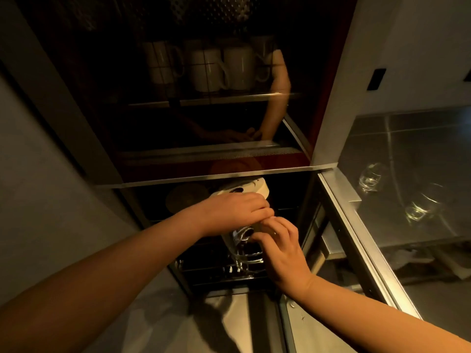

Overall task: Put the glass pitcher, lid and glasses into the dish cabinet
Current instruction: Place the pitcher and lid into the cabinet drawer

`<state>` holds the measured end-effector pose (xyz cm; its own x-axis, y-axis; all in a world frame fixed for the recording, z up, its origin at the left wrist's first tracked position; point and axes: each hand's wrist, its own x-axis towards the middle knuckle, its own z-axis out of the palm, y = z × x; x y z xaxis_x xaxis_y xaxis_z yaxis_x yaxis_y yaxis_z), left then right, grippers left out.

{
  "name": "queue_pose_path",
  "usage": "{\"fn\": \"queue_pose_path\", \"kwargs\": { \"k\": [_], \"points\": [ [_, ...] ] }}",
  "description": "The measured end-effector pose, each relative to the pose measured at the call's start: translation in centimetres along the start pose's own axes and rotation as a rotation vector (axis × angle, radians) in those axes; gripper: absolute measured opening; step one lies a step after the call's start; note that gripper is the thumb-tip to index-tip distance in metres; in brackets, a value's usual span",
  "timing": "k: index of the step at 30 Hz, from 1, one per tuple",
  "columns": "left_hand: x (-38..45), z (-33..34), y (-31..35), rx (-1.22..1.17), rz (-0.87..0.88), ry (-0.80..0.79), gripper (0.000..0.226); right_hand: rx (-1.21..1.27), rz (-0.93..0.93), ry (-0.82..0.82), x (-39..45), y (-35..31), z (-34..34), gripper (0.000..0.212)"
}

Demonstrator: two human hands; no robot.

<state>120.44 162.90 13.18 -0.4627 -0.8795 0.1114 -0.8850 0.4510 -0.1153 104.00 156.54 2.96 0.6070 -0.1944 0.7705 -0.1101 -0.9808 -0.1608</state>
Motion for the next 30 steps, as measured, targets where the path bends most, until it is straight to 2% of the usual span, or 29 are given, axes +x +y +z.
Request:
{"fn": "queue_pose_path", "kwargs": {
  "k": [6,9,20,30],
  "points": [
    [1.1,-0.1,-1.1,0.016,0.057,-0.038,0.053,-0.066,-0.002,0.046,0.0,1.0,1.3,0.017],
    [1.5,-0.3,-1.4,0.04,0.092,-0.039,0.053,-0.088,0.03,0.061,-0.1,1.1,1.9,0.027],
    [2.8,0.2,-2.5,0.135,0.13,-0.104,0.049,-0.087,0.097,0.159,-0.6,2.0,4.3,0.025],
    [3.9,1.4,-3.7,0.194,0.171,-0.118,0.05,-0.081,0.156,0.158,-0.9,3.1,6.0,0.026]
  ]
}}
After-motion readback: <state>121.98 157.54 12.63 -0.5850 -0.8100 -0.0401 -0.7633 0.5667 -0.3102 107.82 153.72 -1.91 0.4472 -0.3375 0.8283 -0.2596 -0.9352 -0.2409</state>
